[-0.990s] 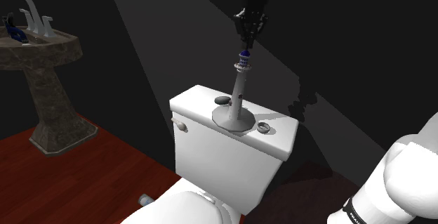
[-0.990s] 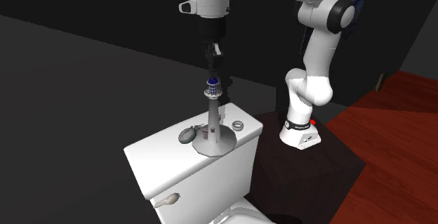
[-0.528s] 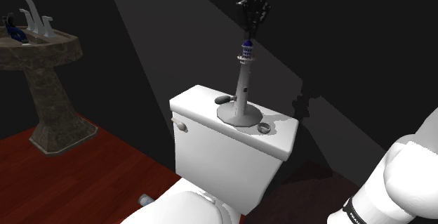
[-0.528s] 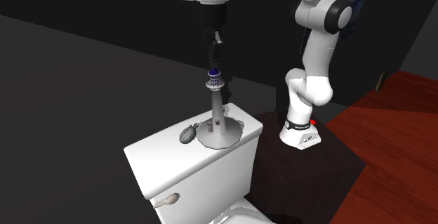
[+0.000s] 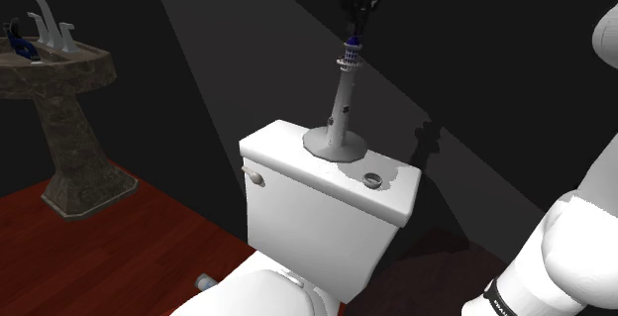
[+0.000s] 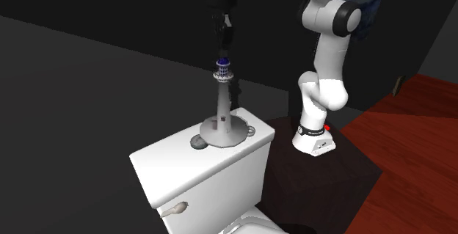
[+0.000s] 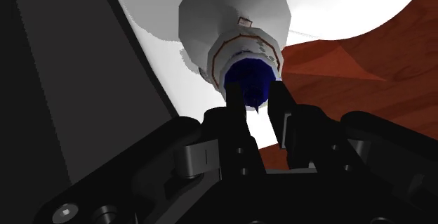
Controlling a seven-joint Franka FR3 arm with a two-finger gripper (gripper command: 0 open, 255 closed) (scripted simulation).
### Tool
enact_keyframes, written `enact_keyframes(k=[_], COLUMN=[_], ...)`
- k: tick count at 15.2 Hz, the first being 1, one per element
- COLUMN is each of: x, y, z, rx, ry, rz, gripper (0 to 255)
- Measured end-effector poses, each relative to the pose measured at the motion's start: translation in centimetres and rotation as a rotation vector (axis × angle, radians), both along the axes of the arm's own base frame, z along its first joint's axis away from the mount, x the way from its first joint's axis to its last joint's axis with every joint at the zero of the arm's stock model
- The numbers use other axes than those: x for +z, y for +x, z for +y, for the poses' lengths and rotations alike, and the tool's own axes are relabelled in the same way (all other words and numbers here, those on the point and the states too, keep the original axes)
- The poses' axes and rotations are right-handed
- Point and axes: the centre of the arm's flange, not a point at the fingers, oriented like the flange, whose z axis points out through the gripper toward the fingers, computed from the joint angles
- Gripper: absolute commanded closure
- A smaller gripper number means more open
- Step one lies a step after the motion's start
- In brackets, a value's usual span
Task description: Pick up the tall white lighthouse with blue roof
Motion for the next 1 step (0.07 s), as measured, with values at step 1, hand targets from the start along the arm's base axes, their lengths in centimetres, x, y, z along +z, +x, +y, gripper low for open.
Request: enact_keyframes(k=[1], x=[0.32], y=[0.06], z=[0.02], rx=[0.000], ry=[0.000], rz=[0.000], gripper=[255])
